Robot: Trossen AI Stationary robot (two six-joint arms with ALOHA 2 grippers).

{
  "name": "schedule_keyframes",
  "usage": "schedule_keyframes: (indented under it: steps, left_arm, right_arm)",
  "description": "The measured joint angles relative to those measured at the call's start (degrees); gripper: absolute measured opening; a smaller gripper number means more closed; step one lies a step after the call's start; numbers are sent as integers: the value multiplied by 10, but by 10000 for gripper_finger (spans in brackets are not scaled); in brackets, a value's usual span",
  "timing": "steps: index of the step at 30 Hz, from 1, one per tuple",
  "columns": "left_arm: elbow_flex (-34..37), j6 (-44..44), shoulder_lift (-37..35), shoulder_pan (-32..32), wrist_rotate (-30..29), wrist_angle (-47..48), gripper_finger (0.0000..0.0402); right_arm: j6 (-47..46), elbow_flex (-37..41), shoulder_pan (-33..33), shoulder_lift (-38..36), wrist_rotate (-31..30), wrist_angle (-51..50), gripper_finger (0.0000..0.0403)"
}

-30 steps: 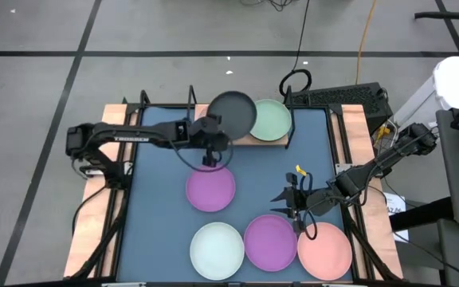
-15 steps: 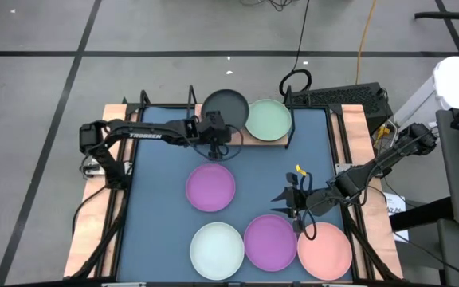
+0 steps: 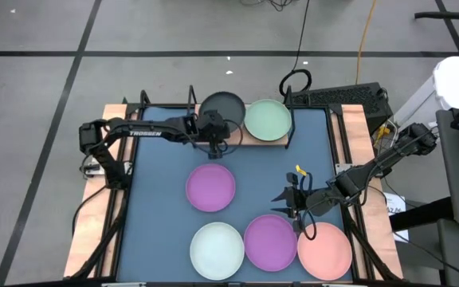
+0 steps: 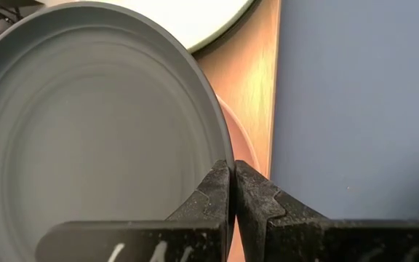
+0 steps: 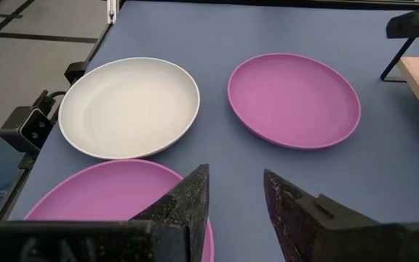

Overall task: Place and stack plates onto a shelf
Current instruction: Stack the black bowl on the pink bowl

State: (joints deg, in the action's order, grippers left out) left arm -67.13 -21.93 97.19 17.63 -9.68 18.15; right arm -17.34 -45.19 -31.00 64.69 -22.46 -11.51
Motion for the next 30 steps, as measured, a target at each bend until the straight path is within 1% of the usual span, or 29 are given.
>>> schedule_keyframes:
  steps: [9, 18, 23, 30]
  left_arm:
    - [0, 8, 0, 0, 8, 2, 9]
    - [0, 29, 0, 13, 13, 14, 9]
    - [0, 37, 0, 14, 17, 14, 26]
    - [0, 30, 0, 20, 17, 13, 34]
  right_arm:
    - [0, 0, 0, 0, 0, 0, 114]
    - [0, 0, 0, 0, 0, 1, 114]
    - [0, 0, 0, 0, 0, 1, 114]
    - [0, 0, 0, 0, 0, 0, 114]
